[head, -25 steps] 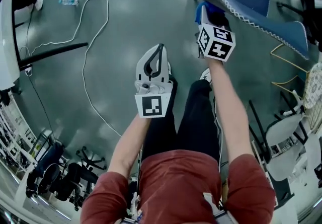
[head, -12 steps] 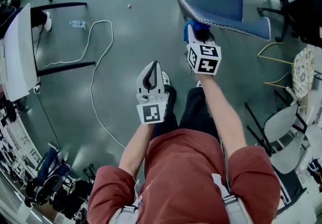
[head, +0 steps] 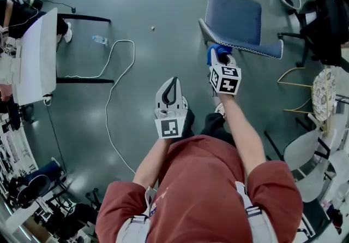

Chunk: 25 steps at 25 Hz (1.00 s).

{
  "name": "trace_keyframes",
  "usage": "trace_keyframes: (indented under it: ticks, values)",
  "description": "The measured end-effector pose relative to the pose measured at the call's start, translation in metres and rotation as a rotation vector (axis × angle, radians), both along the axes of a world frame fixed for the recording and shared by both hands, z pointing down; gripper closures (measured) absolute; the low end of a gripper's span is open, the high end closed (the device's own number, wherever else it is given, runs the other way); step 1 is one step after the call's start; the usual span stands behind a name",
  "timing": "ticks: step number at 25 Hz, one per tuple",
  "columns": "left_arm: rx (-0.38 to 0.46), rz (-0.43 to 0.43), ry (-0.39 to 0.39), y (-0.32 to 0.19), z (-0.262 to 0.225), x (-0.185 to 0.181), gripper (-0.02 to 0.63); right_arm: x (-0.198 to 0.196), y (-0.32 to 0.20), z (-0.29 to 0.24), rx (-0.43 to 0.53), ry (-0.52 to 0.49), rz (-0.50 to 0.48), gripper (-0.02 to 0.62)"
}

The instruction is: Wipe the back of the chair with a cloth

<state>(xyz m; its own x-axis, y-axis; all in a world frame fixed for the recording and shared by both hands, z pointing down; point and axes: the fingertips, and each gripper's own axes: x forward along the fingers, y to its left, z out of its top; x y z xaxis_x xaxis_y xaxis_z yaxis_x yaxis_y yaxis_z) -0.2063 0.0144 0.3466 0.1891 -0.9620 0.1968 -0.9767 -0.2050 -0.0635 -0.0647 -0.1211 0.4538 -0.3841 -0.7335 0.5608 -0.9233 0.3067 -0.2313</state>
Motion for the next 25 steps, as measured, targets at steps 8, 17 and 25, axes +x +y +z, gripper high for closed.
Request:
trace_keyframes:
  ticks: [8, 17, 25]
  values:
    - [0.025, -0.029, 0.217, -0.008, -0.055, 0.010, 0.592, 0.032, 0.037, -0.087, 0.173, 0.016, -0.049, 0.534]
    - [0.048, 0.076, 0.255, -0.024, -0.114, 0.047, 0.592, 0.119, 0.070, -0.208, 0.425, 0.063, 0.075, 0.534]
    - [0.173, 0.209, 0.054, -0.031, -0.196, 0.071, 0.592, 0.160, 0.084, -0.309, 0.635, 0.133, 0.147, 0.534]
